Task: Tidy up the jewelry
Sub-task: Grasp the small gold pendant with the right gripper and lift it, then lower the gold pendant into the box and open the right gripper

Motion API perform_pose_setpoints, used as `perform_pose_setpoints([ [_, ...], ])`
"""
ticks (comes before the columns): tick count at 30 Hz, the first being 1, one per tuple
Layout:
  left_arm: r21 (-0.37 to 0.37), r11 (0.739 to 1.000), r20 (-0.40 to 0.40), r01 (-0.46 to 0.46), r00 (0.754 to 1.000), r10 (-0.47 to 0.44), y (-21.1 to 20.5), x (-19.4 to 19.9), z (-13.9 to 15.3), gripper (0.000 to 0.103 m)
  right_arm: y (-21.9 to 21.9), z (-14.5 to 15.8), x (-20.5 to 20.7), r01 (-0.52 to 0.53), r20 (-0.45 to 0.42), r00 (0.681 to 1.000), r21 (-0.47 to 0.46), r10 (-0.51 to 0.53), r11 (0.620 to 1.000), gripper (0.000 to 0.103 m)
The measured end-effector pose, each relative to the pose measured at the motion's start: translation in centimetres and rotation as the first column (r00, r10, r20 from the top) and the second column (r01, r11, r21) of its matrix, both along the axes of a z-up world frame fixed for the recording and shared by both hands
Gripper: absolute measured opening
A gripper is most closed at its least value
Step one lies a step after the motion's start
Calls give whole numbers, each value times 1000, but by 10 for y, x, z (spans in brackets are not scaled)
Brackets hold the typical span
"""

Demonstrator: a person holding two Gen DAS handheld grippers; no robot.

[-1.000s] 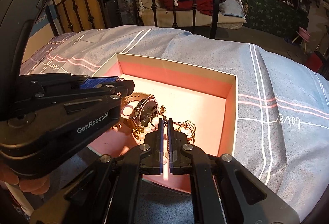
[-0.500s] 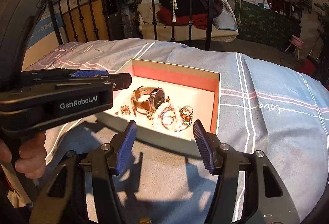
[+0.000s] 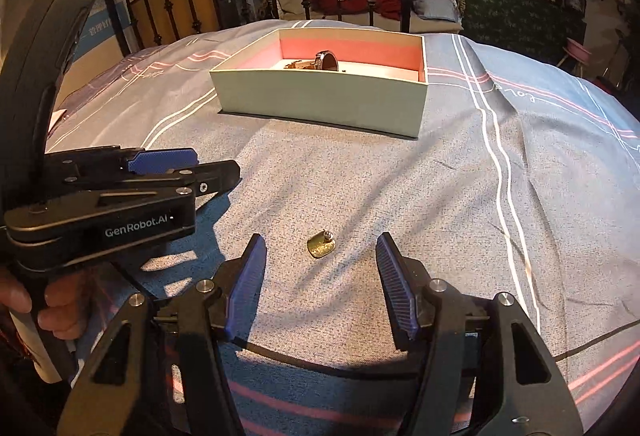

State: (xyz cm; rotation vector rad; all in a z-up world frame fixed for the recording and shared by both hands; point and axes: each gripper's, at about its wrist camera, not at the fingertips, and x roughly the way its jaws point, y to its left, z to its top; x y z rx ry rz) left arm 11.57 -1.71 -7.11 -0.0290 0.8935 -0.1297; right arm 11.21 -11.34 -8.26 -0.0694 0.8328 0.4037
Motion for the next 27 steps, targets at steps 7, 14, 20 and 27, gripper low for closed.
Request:
perform_pose_setpoints([
  [7,55,998,12,17,1000,-17,-7,-4,-4,30,6,-2,-3,-20,25,999,-51,21,998,20],
  [14,63,998,16,9,1000,-10,-6,-3,-1,7,-1,1,-6,-14,33,999,-18,14,1000,15],
  [20,54,998,36,21,999,-23,-7,1,10,7,-4,11,-1,-15,46,999,25,14,1000,15],
  [27,-10,1000,74,5,997,-4,-1,28,39,7,4,36,31,-36,91,995,44,32,998,15],
])
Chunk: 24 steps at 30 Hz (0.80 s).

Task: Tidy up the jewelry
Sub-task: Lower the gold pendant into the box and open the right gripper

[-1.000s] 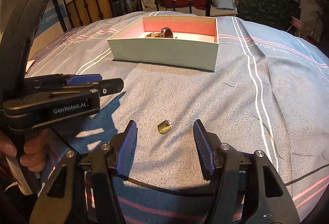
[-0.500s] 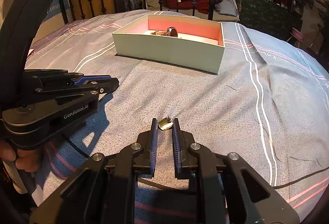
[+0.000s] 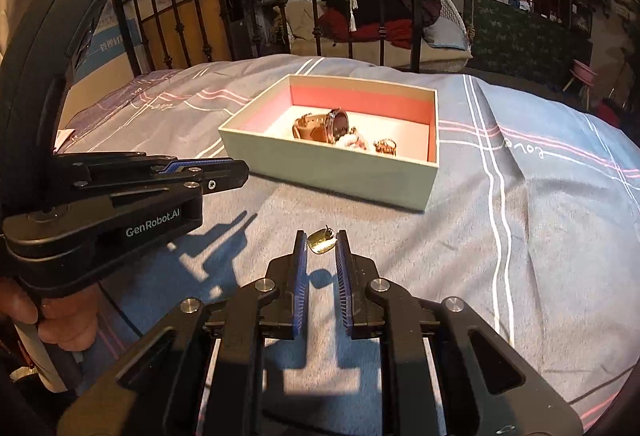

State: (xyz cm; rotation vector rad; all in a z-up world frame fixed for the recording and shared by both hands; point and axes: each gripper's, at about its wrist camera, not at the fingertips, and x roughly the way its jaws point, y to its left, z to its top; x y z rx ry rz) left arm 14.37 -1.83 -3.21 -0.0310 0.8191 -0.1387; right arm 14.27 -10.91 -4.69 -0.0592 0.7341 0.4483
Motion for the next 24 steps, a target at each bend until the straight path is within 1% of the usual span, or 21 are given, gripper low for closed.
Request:
perform_pose_setpoints([
  [5,-8,1000,31,-16,999,16,3,27,19,7,10,16,33,-3,40,999,-8,3,1000,15],
  [9,-16,1000,39,-27,999,28,5,55,32,7,10,23,66,17,33,999,14,-17,1000,15],
  [12,-24,999,30,-40,999,41,8,78,37,7,10,25,90,37,22,999,18,-38,999,15],
  [17,-25,998,3,-53,999,53,8,108,36,7,16,25,119,50,-7,999,2,-50,999,15],
  [24,6,999,-35,-51,998,51,6,130,21,7,24,14,141,38,-51,998,-20,-39,999,15],
])
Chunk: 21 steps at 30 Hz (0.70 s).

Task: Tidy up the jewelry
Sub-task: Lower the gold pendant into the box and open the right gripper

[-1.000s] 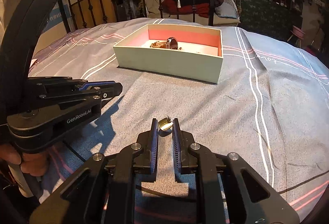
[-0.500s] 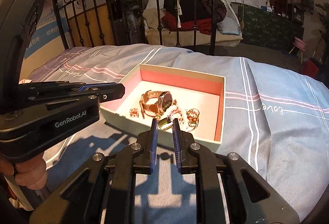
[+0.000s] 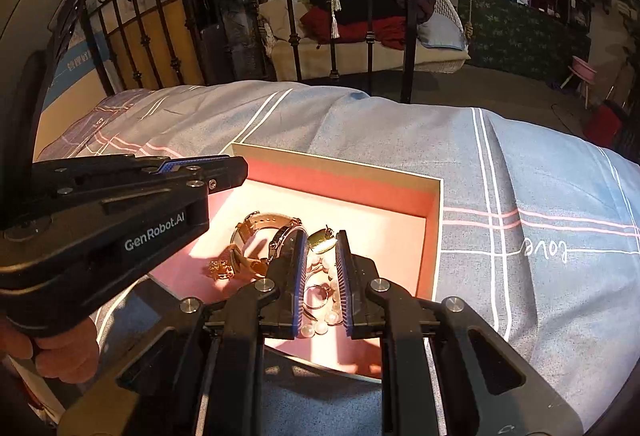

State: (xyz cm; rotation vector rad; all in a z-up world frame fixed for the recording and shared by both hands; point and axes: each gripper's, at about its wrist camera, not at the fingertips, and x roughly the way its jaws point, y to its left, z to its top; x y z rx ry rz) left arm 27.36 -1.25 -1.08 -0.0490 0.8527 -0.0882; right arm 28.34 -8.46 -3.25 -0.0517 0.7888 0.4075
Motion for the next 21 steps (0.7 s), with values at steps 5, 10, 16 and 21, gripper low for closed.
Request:
perform_pose_setpoints([
  [5,12,1000,-34,-4,999,5,1,10,-16,7,2,-11,7,-8,-31,1000,-3,8,1000,16],
  [10,16,1000,-53,0,999,1,0,15,-24,7,4,-19,11,-13,-52,999,-2,13,1000,16],
  [16,21,1000,-60,1,998,1,-1,17,-27,28,6,-22,12,-26,-63,998,2,26,1000,16],
  [21,47,999,-28,-1,1000,3,-1,12,-18,45,8,-19,5,-37,-38,999,2,37,999,49],
])
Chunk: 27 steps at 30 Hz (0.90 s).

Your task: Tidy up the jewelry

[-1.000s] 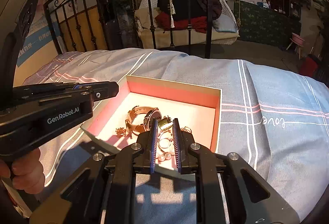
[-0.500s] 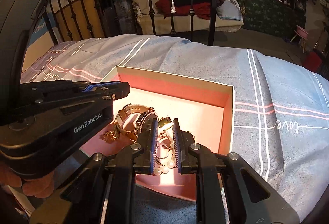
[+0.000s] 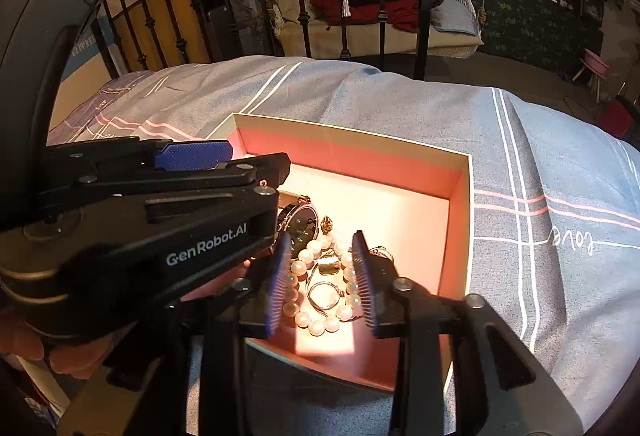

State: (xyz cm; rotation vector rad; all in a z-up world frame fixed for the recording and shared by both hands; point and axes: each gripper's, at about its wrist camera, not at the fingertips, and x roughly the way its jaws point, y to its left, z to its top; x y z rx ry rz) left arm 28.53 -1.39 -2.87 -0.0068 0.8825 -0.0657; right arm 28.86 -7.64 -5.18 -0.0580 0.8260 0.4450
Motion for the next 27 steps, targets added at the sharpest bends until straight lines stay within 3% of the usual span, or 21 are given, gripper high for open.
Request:
perform_pose_setpoints([
  [2,18,1000,13,4,1000,-4,-1,-6,6,50,0,3,-7,-4,22,1000,8,4,1000,62],
  [5,3,1000,61,20,998,-20,-1,-26,22,61,-2,13,-24,-11,89,996,17,9,1000,97],
  [7,-1,1000,152,24,988,-24,-1,-51,37,75,-5,21,-44,-12,174,985,11,10,1000,98],
  [10,-11,999,361,31,932,-25,0,-107,60,91,-15,32,-81,22,306,952,14,-26,1000,98],
  [13,-41,998,454,37,891,-14,3,-155,69,96,-30,38,-119,100,424,900,18,-98,995,98],
  [18,-37,999,496,-8,868,25,13,-203,67,96,-55,56,-176,193,561,803,76,-202,978,98],
  [20,-36,999,504,-27,863,42,19,-215,65,96,-63,63,-193,209,585,780,94,-224,973,98],
  [27,-1,997,484,-71,873,63,27,-231,58,96,-73,73,-210,196,575,779,153,-248,969,98],
])
